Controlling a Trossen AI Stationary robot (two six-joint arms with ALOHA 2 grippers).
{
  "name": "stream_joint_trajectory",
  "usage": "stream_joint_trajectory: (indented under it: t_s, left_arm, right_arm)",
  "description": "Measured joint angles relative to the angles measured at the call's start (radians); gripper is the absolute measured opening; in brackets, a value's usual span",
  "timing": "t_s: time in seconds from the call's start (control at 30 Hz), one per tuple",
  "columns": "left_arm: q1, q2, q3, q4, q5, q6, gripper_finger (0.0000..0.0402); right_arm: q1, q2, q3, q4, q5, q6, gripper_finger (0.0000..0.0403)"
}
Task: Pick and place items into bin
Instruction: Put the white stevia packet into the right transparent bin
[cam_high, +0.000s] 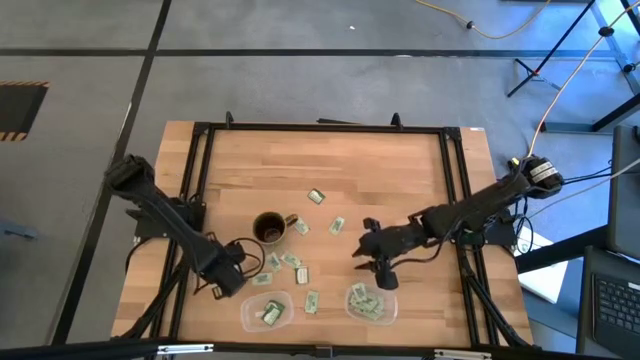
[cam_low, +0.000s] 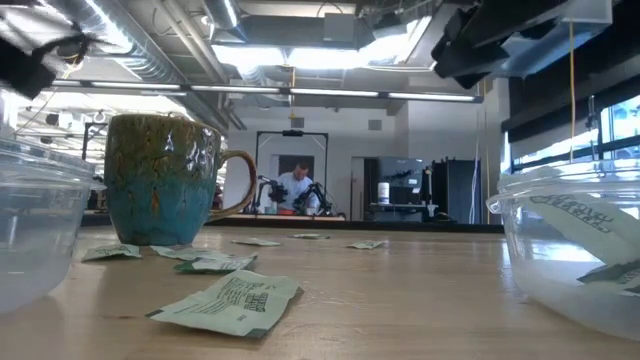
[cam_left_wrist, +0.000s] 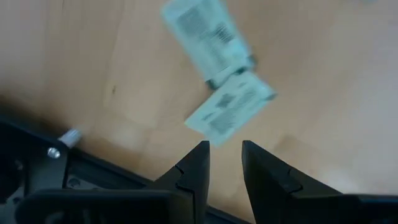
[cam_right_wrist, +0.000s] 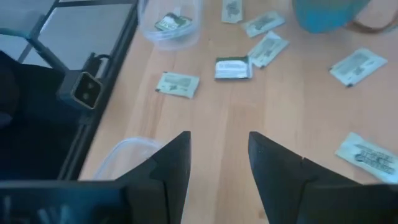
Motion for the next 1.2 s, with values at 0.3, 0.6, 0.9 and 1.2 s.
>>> stream_joint_trajectory:
  t_s: [0.3,0.6,0.9,1.2]
  left_arm:
    - [-0.008,0.040,-0.091,0.109,0.034,-0.064,0.0087]
    - [-0.008,0.035,-0.179,0.257,0.052,-0.111,0.0061]
    - [-0.008,0.037,-0.182,0.251,0.061,-0.103,0.0017]
    - [-0.008,-0.035,-0.158,0.214,0.129,-0.102,0.0006]
  right_arm:
    - [-0.038,0.001,0.000,-0.007,0.001,-0.006,0.0163]
    - [-0.044,0.001,0.000,-0.010,0.000,-0.030,0.0163]
    - [-0.044,0.001,0.000,-0.010,0.000,-0.030,0.0163]
    - [-0.044,0.001,0.000,-0.010,0.000,-0.029,0.0163]
